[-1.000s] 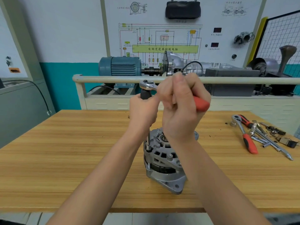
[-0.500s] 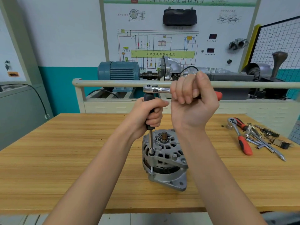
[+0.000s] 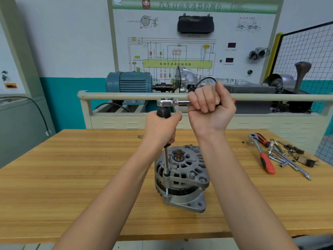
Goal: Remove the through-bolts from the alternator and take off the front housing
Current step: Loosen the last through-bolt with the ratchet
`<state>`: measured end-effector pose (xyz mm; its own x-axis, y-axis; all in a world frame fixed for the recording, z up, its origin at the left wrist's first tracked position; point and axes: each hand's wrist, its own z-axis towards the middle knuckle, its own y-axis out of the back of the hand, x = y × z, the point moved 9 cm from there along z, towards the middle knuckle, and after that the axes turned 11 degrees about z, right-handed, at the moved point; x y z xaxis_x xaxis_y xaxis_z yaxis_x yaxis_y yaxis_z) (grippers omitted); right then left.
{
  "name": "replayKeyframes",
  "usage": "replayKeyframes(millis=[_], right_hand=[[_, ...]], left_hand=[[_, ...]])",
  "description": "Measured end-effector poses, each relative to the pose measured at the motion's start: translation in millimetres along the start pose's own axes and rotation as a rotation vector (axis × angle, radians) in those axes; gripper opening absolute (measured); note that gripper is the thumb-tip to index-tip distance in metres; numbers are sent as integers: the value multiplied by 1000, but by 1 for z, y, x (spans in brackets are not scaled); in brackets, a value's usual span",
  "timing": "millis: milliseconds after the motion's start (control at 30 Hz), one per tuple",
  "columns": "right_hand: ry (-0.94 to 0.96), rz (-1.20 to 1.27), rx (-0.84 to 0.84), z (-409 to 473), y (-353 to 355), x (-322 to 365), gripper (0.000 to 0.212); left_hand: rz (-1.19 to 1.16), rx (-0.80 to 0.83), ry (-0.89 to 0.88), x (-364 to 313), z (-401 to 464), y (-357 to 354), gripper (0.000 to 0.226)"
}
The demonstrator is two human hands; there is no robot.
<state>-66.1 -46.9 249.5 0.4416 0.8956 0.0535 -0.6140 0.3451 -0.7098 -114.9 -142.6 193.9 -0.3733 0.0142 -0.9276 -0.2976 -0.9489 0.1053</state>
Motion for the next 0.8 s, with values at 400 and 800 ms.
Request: replayKeyframes(millis=[400,800], right_hand=[[-88,256,-137,22,36,-29,41],[-181,432,-156,36,54,-56,43]], left_hand=[[138,-139,-99,-4,8,26,37],[191,-146,-153,-4,16,35,33]])
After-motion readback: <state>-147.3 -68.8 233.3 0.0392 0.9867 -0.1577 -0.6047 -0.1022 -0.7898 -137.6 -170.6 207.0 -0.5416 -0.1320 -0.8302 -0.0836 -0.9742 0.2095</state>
